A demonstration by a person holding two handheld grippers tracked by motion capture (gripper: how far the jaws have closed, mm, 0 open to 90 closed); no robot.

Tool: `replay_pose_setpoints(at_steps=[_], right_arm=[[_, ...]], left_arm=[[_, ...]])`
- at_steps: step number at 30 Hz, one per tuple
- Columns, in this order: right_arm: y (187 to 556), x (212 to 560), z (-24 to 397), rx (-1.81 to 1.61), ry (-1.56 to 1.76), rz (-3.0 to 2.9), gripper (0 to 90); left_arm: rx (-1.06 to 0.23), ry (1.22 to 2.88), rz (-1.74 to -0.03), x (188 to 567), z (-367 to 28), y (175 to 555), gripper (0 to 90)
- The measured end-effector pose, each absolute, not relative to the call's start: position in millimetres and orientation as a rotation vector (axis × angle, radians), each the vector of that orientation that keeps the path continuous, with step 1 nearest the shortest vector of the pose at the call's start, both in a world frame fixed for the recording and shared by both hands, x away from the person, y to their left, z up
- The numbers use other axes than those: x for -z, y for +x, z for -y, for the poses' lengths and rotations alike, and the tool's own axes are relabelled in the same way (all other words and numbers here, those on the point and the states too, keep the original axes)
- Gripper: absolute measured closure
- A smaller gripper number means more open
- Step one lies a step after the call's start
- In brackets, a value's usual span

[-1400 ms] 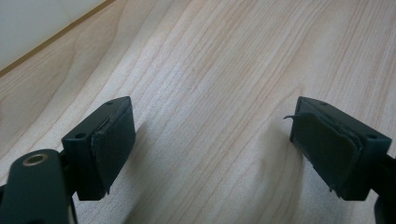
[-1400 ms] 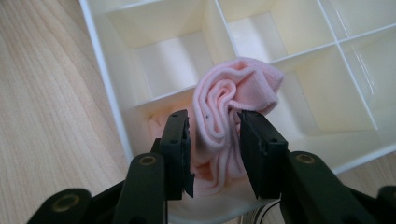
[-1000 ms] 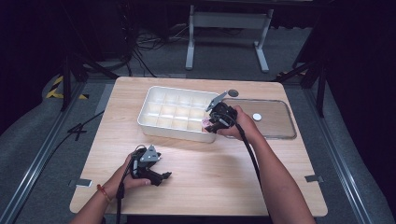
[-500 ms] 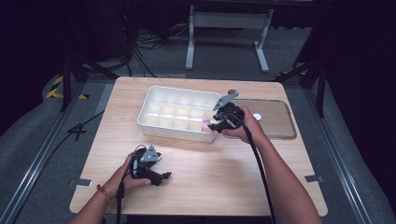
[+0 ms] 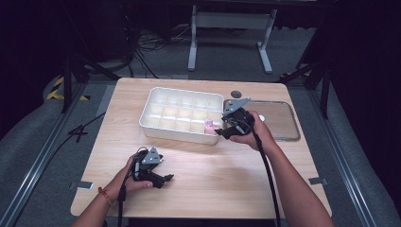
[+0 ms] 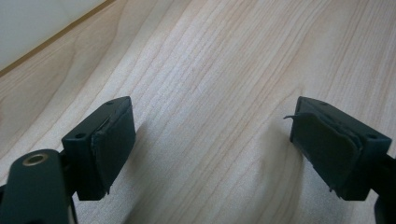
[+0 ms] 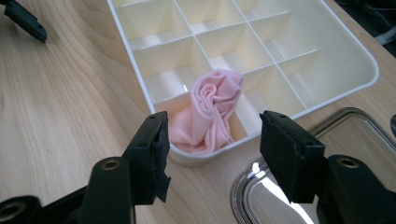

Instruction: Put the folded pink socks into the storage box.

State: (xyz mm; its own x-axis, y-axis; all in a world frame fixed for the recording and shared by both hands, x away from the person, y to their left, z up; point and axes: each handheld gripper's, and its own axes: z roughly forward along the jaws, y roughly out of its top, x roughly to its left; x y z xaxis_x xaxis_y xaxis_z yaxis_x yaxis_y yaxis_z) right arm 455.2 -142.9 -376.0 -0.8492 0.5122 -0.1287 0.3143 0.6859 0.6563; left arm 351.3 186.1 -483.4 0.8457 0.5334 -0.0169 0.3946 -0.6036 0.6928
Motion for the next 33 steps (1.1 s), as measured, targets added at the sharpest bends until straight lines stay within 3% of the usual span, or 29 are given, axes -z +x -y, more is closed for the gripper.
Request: replay_pose_setpoints(at_steps=[11, 33], right_arm=[[441.5, 374.6, 157.0, -0.935, 0.660, -2.557, 38.5], [408.4, 384.3, 192.2, -0.869, 0.647, -2.513, 38.6]], left_arm=[[-0.249, 2.293, -0.671, 483.5, -186.1, 351.3, 14.3], [-0.250, 2.297, -0.671, 483.3, -186.2, 351.2, 14.3]])
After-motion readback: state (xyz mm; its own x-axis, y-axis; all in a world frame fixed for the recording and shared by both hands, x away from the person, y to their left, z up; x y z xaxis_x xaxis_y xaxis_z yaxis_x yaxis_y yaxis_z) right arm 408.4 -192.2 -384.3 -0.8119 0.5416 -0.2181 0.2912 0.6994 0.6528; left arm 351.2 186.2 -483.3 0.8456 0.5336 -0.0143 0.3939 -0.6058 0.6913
